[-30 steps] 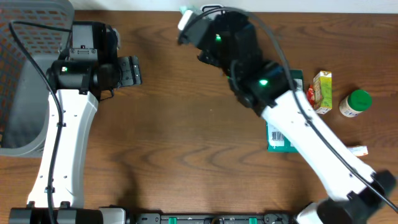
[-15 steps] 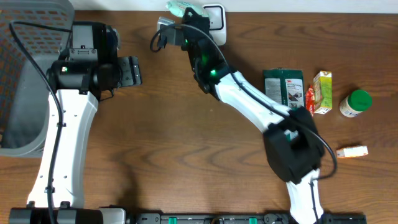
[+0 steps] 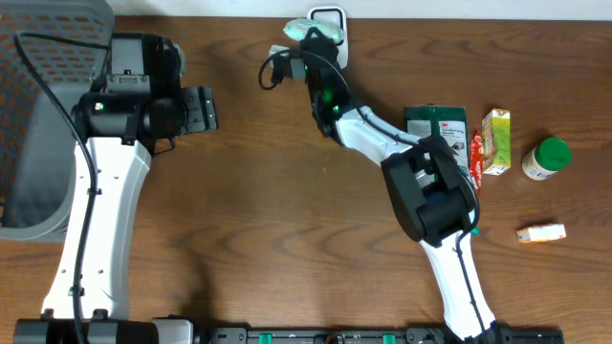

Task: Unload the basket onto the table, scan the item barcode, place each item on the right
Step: 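Hold the wipes packet barcode under the white scanner with the right gripper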

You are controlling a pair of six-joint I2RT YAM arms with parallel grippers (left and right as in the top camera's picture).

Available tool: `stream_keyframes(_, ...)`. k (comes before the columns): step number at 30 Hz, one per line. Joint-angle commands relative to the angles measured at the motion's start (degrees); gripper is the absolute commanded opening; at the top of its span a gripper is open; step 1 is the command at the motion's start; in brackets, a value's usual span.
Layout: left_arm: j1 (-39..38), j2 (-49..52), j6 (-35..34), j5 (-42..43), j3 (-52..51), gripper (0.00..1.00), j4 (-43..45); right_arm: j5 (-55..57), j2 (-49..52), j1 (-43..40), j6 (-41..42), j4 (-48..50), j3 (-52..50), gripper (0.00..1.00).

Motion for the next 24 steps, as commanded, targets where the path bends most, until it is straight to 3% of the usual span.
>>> stream_keyframes(1, 0.26, -0.33, 0.31, -0.72, -0.37, 0.82, -0.13, -2.45, -0.76, -0.42, 1.64, -6.58, 8.59, 0.01)
stream_keyframes(6, 0.26, -0.33, 0.31, -0.72, -0.37, 0.82, -0.13, -5.44, -0.70, -1.44, 8.48, -16.68, 16.41, 0.01)
stream_keyframes(24, 0.26, -0.33, 0.31, -0.72, -0.37, 0.83, -0.13, -6.45, 5.03, -3.45, 8.39, -11.23, 17.38, 0.01)
